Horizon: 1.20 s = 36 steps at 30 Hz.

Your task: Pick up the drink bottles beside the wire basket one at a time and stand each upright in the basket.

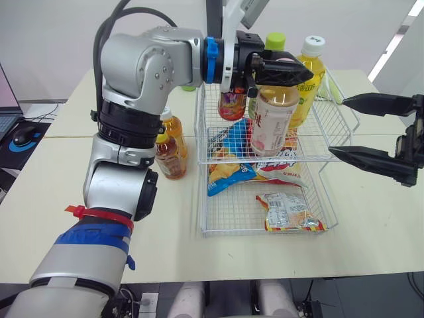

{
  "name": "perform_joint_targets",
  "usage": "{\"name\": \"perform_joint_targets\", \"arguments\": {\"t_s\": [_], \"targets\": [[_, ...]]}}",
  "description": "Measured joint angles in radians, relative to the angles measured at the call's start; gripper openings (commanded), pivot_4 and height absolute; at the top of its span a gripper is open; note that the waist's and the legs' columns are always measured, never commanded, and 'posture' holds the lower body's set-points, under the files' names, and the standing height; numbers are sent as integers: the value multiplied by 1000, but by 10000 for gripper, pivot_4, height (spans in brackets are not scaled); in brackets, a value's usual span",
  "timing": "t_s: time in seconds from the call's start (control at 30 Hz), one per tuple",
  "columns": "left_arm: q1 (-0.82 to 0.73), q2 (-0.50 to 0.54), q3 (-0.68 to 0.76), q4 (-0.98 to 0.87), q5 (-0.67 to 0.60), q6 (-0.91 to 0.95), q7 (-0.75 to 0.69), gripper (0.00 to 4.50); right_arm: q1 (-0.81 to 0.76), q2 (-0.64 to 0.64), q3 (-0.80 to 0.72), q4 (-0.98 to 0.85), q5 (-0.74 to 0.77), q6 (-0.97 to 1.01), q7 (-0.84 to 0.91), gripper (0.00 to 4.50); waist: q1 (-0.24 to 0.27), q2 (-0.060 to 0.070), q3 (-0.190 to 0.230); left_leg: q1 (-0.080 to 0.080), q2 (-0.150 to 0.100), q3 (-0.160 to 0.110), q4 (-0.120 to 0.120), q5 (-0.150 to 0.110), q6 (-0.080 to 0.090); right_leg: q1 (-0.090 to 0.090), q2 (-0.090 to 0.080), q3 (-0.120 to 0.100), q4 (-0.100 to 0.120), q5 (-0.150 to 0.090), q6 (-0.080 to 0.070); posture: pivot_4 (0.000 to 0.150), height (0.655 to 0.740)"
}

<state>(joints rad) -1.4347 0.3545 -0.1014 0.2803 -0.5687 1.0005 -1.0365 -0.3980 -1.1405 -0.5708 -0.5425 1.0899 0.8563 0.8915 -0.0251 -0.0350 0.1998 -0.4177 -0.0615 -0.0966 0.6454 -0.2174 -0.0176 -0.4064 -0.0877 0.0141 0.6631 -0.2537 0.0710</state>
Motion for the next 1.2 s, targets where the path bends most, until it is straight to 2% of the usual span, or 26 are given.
{"name": "perform_joint_targets", "arguments": {"t_s": [1.2], "targets": [[1, -21, 3, -1, 0, -72, -5, 13954, 34, -22, -39, 19, -8, -16, 16, 45000, 0, 0, 0, 0, 0, 0, 0, 0, 0, 0, 0, 0, 0, 0, 0, 1500, 7400]]}}
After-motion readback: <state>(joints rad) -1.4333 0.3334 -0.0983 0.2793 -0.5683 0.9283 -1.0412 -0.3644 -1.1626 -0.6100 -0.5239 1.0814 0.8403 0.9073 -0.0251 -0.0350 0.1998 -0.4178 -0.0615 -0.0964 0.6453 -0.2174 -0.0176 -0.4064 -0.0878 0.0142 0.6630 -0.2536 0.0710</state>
